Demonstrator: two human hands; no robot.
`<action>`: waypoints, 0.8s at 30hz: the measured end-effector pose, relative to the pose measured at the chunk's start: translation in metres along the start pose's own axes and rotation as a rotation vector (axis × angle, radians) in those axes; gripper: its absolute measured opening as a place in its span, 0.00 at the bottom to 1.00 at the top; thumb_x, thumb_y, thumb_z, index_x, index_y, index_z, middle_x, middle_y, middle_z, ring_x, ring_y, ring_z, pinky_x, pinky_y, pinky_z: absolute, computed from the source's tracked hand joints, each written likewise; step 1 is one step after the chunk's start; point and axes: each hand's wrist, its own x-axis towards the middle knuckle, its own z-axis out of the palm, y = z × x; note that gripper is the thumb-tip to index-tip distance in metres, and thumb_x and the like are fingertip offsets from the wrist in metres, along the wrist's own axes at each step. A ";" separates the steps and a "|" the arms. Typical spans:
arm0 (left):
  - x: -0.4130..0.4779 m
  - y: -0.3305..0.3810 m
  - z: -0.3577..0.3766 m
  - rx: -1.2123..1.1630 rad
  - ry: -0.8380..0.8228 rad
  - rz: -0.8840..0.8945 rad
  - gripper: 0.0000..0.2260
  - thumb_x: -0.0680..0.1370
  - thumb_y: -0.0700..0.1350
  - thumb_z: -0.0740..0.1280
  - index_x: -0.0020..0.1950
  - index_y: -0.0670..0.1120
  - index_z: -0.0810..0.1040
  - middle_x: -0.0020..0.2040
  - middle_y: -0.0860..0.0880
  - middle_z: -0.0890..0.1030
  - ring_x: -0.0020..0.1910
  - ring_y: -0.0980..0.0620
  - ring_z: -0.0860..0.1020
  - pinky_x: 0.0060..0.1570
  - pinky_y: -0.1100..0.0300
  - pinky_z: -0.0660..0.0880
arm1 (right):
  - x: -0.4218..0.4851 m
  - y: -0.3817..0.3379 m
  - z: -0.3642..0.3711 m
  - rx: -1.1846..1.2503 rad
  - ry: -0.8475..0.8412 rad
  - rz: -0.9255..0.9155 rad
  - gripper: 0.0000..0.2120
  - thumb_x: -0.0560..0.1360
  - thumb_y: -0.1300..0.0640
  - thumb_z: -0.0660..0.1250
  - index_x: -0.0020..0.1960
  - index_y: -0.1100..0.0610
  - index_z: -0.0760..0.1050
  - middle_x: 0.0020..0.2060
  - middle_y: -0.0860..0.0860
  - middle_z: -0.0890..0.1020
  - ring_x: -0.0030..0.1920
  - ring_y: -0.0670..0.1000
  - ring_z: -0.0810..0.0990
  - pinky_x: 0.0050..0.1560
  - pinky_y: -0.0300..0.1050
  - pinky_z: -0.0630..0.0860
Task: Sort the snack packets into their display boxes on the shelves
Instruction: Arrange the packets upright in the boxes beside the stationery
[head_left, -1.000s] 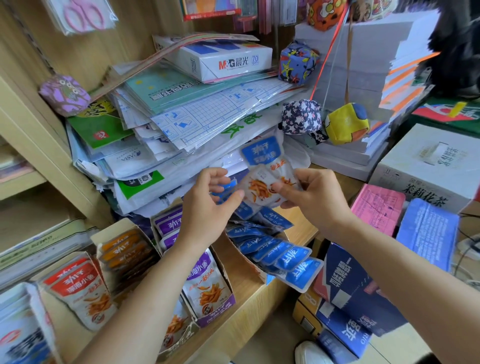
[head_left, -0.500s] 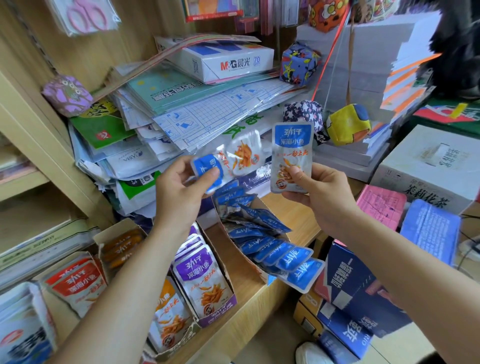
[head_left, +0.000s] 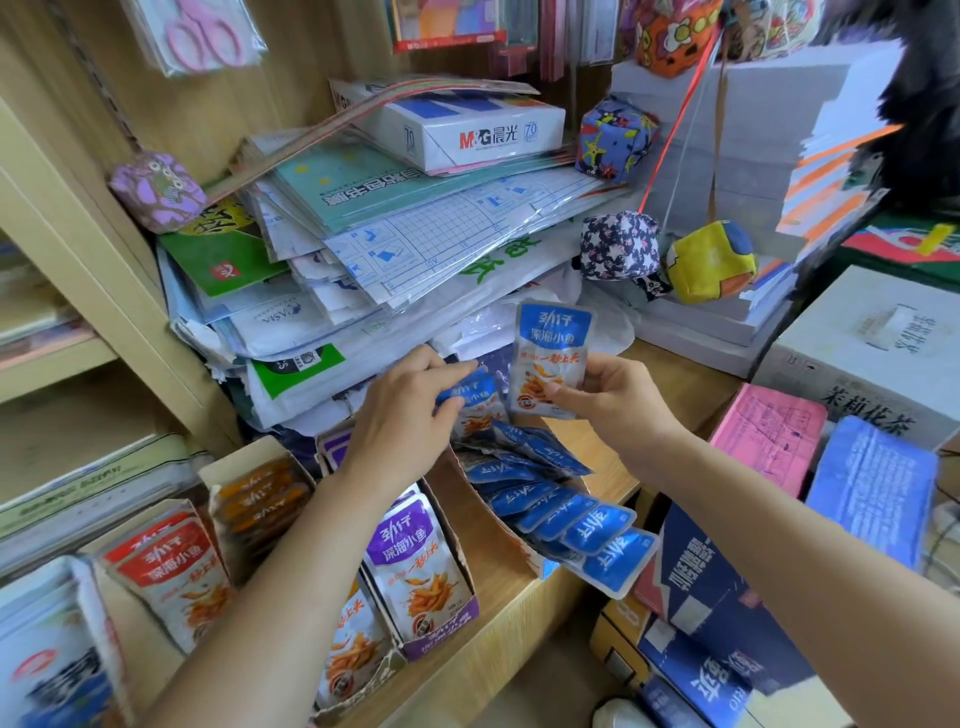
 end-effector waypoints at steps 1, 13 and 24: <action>0.000 -0.001 0.002 -0.046 0.016 -0.034 0.17 0.77 0.38 0.72 0.66 0.49 0.82 0.45 0.55 0.79 0.44 0.53 0.80 0.48 0.50 0.82 | 0.002 0.001 0.002 -0.001 -0.015 -0.001 0.09 0.76 0.68 0.69 0.48 0.54 0.82 0.40 0.45 0.87 0.44 0.43 0.86 0.43 0.34 0.79; 0.003 0.000 -0.003 -0.461 0.142 -0.372 0.08 0.76 0.39 0.73 0.47 0.53 0.85 0.39 0.55 0.86 0.41 0.59 0.84 0.50 0.57 0.82 | 0.020 0.008 0.006 -0.234 -0.050 -0.052 0.08 0.72 0.65 0.76 0.50 0.58 0.85 0.45 0.49 0.88 0.47 0.48 0.86 0.48 0.42 0.82; 0.000 -0.001 0.000 -0.251 0.152 -0.155 0.04 0.74 0.50 0.77 0.47 0.53 0.86 0.36 0.59 0.83 0.37 0.60 0.82 0.37 0.61 0.78 | 0.011 -0.001 0.010 -0.400 -0.194 -0.029 0.09 0.71 0.56 0.78 0.50 0.53 0.84 0.43 0.47 0.86 0.36 0.44 0.81 0.39 0.42 0.78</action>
